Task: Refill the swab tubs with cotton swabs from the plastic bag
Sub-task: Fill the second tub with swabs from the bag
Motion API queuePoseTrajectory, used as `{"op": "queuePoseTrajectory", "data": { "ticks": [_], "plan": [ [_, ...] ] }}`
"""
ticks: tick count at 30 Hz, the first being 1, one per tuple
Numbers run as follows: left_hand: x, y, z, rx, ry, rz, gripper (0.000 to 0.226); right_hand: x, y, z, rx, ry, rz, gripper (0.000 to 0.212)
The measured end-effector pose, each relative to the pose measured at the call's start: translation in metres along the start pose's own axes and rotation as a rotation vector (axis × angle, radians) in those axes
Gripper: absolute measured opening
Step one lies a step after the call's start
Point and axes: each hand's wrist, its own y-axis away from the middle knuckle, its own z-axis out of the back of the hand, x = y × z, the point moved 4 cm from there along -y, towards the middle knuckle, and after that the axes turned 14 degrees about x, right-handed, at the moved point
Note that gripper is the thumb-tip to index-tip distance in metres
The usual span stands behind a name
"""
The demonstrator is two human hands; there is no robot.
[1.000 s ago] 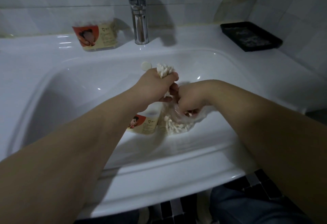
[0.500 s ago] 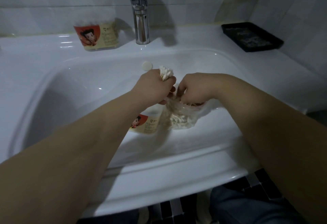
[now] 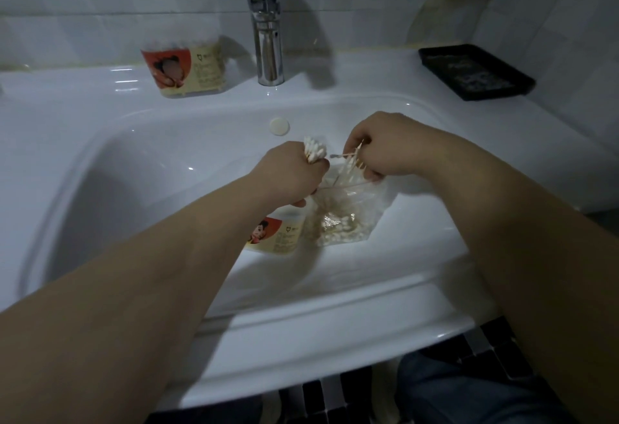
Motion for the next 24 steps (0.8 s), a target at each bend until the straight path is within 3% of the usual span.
{"op": "queuePoseTrajectory", "data": {
  "ticks": [9, 14, 24],
  "plan": [
    [-0.006, 0.0, 0.002, -0.05, 0.111, -0.093, 0.021, 0.001, 0.001, 0.007, -0.094, -0.148, 0.059, 0.04],
    [-0.013, 0.001, -0.003, -0.049, 0.12, -0.197, 0.018, -0.001, -0.004, 0.005, -0.075, -0.291, 0.095, 0.036],
    [-0.01, 0.003, -0.004, 0.016, 0.255, -0.204, 0.017, 0.004, -0.001, 0.001, 0.024, -0.425, 0.194, 0.033]
  ]
}}
